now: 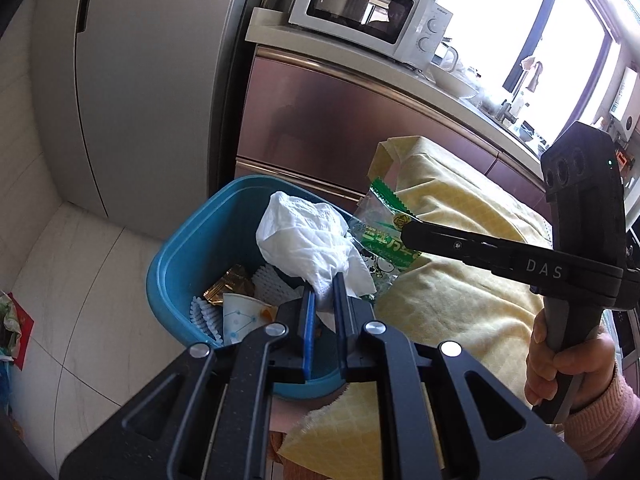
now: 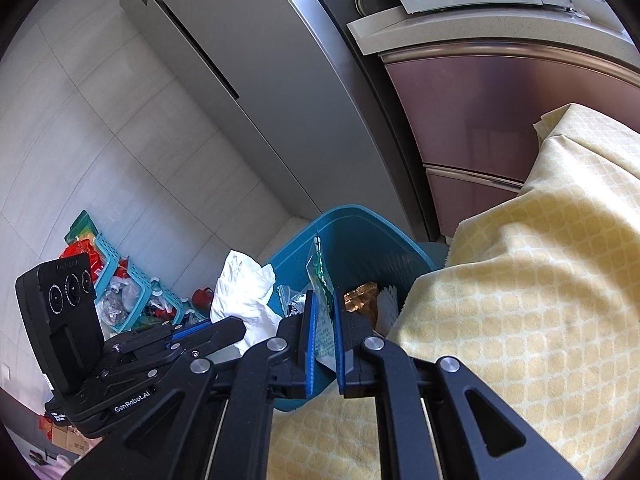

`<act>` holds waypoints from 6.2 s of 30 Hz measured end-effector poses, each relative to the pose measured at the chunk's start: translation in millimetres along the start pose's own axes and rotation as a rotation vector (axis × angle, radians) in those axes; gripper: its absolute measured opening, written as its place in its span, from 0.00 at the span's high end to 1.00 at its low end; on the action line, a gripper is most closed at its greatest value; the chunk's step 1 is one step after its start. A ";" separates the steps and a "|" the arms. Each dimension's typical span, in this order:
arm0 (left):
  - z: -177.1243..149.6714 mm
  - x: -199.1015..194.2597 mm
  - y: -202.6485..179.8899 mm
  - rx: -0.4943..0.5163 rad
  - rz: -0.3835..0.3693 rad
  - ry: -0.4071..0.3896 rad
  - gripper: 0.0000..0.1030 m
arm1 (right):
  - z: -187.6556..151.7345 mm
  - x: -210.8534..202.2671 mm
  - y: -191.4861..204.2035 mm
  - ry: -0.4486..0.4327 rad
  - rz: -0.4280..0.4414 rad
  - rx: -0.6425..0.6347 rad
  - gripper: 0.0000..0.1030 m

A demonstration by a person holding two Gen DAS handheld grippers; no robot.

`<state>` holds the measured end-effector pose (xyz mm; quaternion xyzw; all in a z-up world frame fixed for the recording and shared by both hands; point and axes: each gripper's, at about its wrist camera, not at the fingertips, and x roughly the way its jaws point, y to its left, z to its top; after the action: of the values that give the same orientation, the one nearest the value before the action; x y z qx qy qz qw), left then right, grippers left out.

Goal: Collect trash

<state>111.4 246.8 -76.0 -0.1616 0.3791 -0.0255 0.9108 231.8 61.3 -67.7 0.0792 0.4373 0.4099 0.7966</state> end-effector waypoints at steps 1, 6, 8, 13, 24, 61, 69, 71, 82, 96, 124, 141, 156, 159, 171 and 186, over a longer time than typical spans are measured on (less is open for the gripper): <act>0.0 2.3 0.2 -0.001 0.001 0.003 0.91 | 0.2 1.6 0.5 0.003 -0.003 0.000 0.93; 0.7 11.8 1.6 -0.006 0.010 0.018 0.91 | 1.3 8.8 1.4 0.022 -0.017 -0.002 0.93; 0.8 15.2 2.3 -0.007 0.013 0.023 0.91 | 1.6 10.9 1.4 0.028 -0.022 -0.005 0.93; -0.9 19.8 3.2 -0.008 0.016 0.030 0.91 | 1.2 13.6 0.9 0.036 -0.027 -0.008 0.93; -3.9 27.3 5.5 -0.014 0.023 0.047 0.91 | 3.4 19.3 -0.4 0.061 -0.045 -0.008 0.93; -14.8 67.5 18.4 -0.054 0.040 0.118 0.67 | -2.7 16.9 -1.0 0.057 -0.082 -0.015 0.75; -12.9 25.9 -3.0 0.008 0.005 0.011 0.55 | -10.7 -43.8 -3.6 -0.047 -0.043 -0.042 0.62; -13.2 14.4 -15.2 0.035 -0.011 -0.014 0.49 | -15.4 -63.5 -9.9 -0.073 -0.051 -0.043 0.60; -19.6 -12.2 -91.2 0.184 -0.116 -0.070 0.39 | -73.7 -199.2 -105.1 -0.242 -0.294 0.148 0.53; -29.8 21.2 -162.8 0.254 -0.177 0.018 0.37 | -165.0 -332.7 -267.7 -0.460 -0.592 0.603 0.50; -37.7 44.7 -192.9 0.266 -0.187 0.084 0.34 | -146.9 -316.5 -277.9 -0.420 -0.249 0.562 0.97; -37.8 25.9 -169.3 0.240 -0.189 0.046 0.35 | -124.3 -294.1 -194.5 -0.447 -0.030 0.439 0.98; -39.1 -8.2 -126.5 0.209 -0.130 -0.018 0.35 | -87.1 -200.3 -134.8 -0.294 0.154 0.362 0.98; -39.4 -14.3 -115.3 0.191 -0.105 -0.033 0.35 | -78.2 -183.3 -122.5 -0.268 0.182 0.344 0.98; -38.1 -32.6 -79.4 0.150 -0.017 -0.071 0.36 | -50.4 -122.0 -81.1 -0.167 0.255 0.288 0.98; -32.7 -33.0 -48.0 0.096 0.036 -0.077 0.37 | -28.1 -72.0 -56.0 -0.091 0.281 0.273 0.98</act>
<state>68.8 198.0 -60.0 -0.1119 0.3449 -0.0208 0.9317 222.8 -33.8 -66.4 0.2651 0.4369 0.4500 0.7324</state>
